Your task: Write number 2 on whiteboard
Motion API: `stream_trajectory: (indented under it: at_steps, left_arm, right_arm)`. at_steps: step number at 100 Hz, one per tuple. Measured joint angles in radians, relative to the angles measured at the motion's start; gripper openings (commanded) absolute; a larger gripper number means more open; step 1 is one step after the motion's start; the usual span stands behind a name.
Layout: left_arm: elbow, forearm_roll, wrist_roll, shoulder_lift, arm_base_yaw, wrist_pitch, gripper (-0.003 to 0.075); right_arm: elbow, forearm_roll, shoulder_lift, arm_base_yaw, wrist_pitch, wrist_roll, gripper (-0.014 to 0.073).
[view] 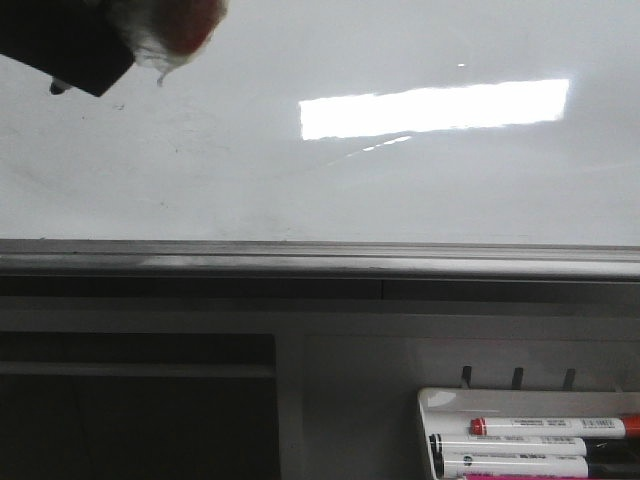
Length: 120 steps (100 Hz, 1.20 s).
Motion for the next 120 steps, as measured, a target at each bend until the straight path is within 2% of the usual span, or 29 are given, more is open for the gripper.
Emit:
stream_trajectory:
  at_steps: [10,16,21,40,47,64,69,74,87,101,110,120]
  left_arm:
    - [0.000,0.000,0.000,0.000,0.000,0.000,-0.0020]
    - [0.000,0.003,-0.002,0.000,0.000,0.005,-0.0020]
    - [0.004,0.003,-0.022,0.000,0.000,0.010,-0.0020]
    - [0.011,0.005,-0.065,0.000,0.002,0.011,0.0000]
    - [0.013,0.005,-0.070,-0.005,0.002,-0.002,0.0087]
    - [0.013,-0.024,-0.082,-0.055,-0.002,-0.053,0.0467]
    - [0.011,-0.031,-0.116,-0.083,-0.003,-0.081,0.0532]
    - [0.007,-0.031,-0.149,-0.112,-0.003,-0.104,0.0557]
    - [0.008,0.014,-0.261,-0.220,0.000,-0.133,0.0518]
    - [0.008,0.128,-0.497,-0.378,0.044,-0.135,0.0385]
    - [0.022,0.201,-0.679,-0.480,0.084,-0.135,0.0241]
    - [0.067,0.239,-0.817,-0.593,0.128,-0.133,0.0008]
  right_arm:
    - [0.000,0.038,0.024,0.000,-0.035,0.000,0.0146]
    - [0.000,0.049,0.033,0.000,-0.049,-0.003,-0.0001]
    - [0.000,0.044,0.037,0.000,-0.068,-0.007,-0.0078]
    - [-0.002,0.029,0.053,-0.005,-0.086,-0.015,-0.0074]
    - [-0.002,0.029,0.054,-0.005,-0.093,-0.015,-0.0072]
    - [-0.016,0.039,0.059,-0.005,-0.102,-0.014,-0.0072]
    - [-0.023,0.025,0.060,-0.005,-0.100,-0.014,-0.0072]
    - [-0.034,0.007,0.063,-0.005,-0.100,-0.014,-0.0072]
    - [-0.069,-0.053,0.063,-0.003,-0.144,-0.010,-0.0072]
    - [-0.085,-0.102,0.069,-0.051,-0.227,-0.010,-0.0072]
    - [-0.085,-0.109,0.086,-0.116,-0.273,-0.010,-0.0072]
    - [-0.085,-0.111,0.120,-0.205,-0.290,-0.010,-0.0072]
